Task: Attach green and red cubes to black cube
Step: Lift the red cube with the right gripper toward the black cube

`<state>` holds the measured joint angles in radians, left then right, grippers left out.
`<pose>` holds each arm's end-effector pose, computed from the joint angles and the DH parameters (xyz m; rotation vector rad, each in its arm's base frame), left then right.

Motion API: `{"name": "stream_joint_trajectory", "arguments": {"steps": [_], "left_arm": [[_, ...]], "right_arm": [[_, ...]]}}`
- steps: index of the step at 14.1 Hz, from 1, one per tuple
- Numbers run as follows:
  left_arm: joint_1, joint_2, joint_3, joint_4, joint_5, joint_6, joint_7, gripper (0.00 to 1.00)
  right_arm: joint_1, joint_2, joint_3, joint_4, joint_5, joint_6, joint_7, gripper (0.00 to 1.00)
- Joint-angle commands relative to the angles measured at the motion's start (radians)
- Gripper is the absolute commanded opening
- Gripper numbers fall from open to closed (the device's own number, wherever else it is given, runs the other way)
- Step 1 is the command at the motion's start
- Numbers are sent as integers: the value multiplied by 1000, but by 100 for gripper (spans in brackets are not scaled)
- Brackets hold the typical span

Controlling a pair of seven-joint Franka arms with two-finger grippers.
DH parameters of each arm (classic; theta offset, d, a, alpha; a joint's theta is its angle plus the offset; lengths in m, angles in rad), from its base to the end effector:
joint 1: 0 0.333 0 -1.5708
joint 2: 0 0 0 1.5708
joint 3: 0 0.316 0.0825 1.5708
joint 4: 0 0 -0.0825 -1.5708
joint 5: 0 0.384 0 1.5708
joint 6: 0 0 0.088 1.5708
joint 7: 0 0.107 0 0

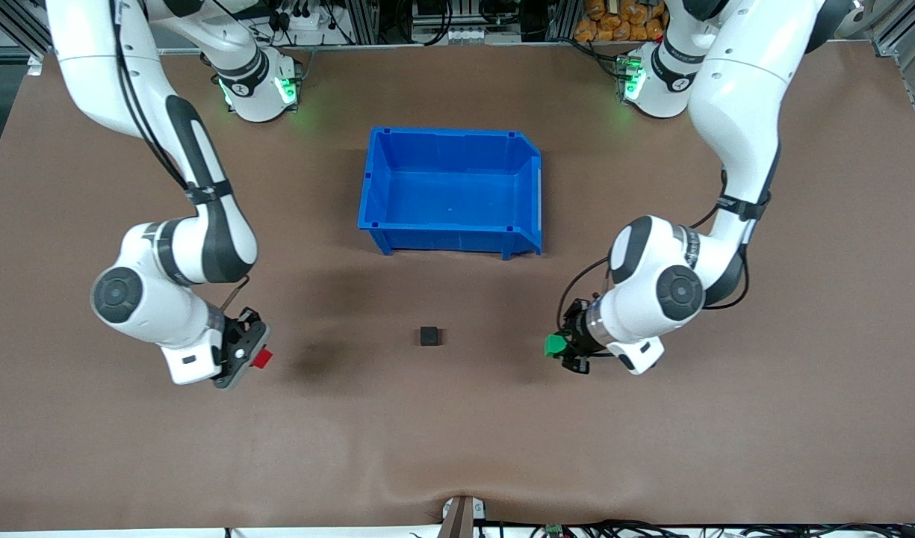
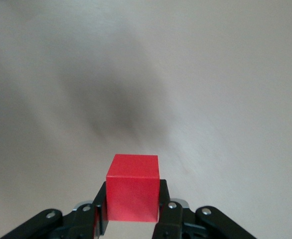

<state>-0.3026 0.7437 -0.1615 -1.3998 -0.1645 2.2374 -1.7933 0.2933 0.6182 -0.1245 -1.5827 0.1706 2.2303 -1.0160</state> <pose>0.6710 -0.3131 0.2787 2.1762 1.9722 -0.2585 0.6877 0.1350 0.2814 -2.6338 -1.6269 -0.0920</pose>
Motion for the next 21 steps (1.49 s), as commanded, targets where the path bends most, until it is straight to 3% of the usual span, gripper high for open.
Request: {"name": "stream_joint_trajectory", "arguments": {"steps": [1, 4, 7, 11, 21], "left_arm": [[-39, 48, 16, 88, -18, -12, -86, 0], [-55, 66, 16, 110, -18, -10, -115, 0], [-56, 69, 17, 108, -17, -10, -115, 0], [-73, 86, 17, 104, -13, -10, -130, 0], [-79, 92, 16, 104, -15, 19, -161, 0]], "right_arm": [[85, 67, -9, 64, -8, -3, -39, 0], [135, 129, -7, 107, -2, -1, -76, 0], [200, 159, -7, 119, 1, 3, 8, 0], [265, 244, -9, 239, 1, 5, 60, 0], [360, 310, -11, 279, -8, 61, 198, 0]]}}
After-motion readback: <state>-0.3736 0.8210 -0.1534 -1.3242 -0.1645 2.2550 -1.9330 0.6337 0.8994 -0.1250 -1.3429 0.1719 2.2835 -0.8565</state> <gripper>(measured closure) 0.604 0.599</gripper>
